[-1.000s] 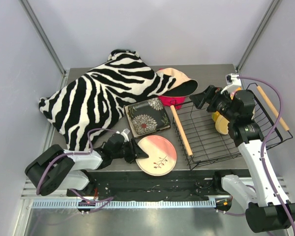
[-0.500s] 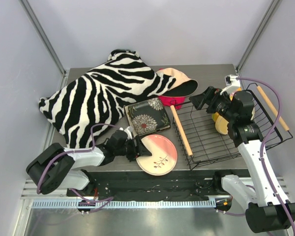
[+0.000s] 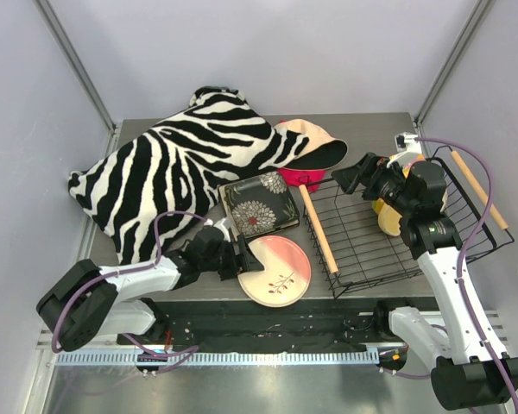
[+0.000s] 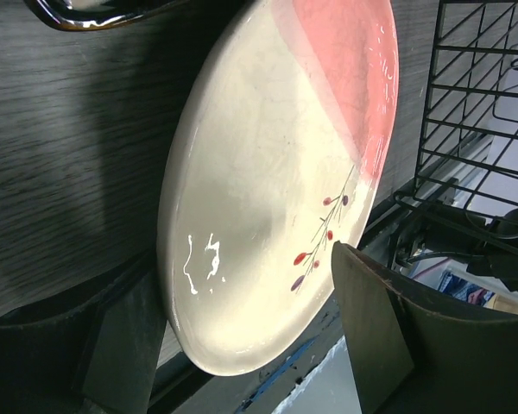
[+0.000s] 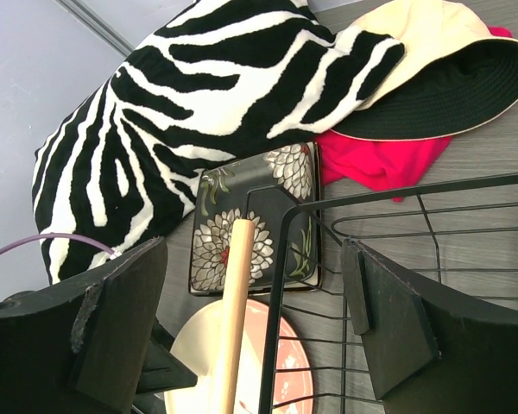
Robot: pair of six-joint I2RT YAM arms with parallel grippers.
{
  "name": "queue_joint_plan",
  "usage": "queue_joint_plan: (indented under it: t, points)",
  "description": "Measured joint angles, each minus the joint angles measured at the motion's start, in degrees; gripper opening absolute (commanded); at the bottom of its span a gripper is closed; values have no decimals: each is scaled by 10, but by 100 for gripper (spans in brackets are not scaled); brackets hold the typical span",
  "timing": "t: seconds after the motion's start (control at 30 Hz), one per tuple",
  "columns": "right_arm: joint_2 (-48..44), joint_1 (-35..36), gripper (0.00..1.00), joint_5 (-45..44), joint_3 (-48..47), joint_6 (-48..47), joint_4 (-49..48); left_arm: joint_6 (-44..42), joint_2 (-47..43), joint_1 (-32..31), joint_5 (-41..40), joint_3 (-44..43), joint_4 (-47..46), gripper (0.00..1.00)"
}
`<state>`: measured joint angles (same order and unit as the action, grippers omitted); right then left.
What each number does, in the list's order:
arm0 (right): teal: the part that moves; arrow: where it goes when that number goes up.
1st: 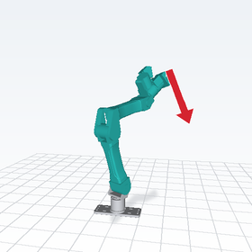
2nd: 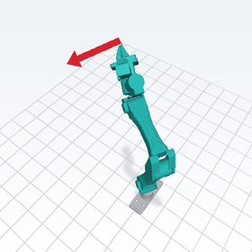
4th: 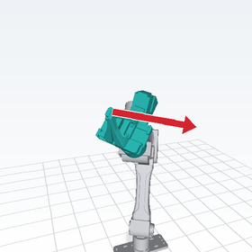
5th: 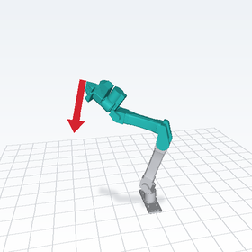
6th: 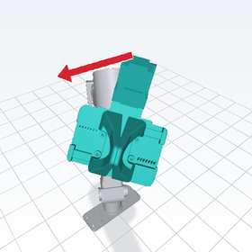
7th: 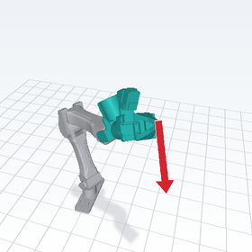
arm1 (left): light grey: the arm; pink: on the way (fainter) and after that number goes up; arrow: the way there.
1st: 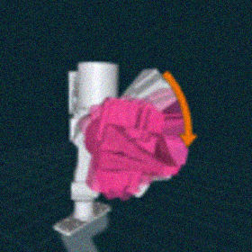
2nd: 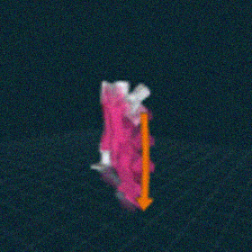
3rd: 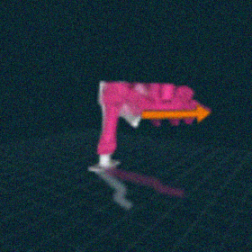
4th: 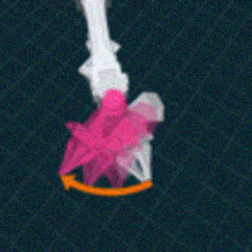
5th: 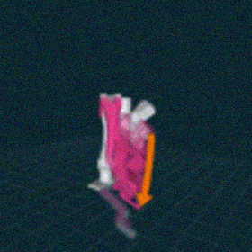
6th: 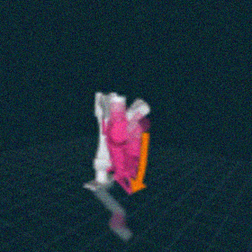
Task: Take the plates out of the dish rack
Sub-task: Place the plate at the center of the board.
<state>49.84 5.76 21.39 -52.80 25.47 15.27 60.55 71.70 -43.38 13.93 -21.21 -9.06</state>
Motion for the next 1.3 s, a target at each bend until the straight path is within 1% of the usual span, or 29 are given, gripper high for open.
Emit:
queue_joint_plan:
  t: [0.43,0.53,0.73,0.93,0.97,1.1,1.2,1.3]
  points:
    - [0,0,90,4,3,4,0,-11,-22,-1,-43,-5,39,80]
    - [0,0,90,5,3,4,0,-11,-26,-1,-52,-5,44,78]
    - [0,0,90,8,3,6,0,-14,-26,-1,-64,-5,52,67]
    - [-1,0,90,9,3,9,0,-19,-27,-1,-86,-5,66,54]
    - [-2,0,90,9,3,9,0,-21,-27,-1,-91,-5,69,49]
    - [-5,0,90,9,4,12,0,-26,-26,-1,-108,-5,77,38]
    - [-5,0,90,9,4,13,0,-25,-17,0,-116,-5,76,33]
    - [-5,0,90,9,4,14,0,-25,-7,1,-120,-6,70,31]
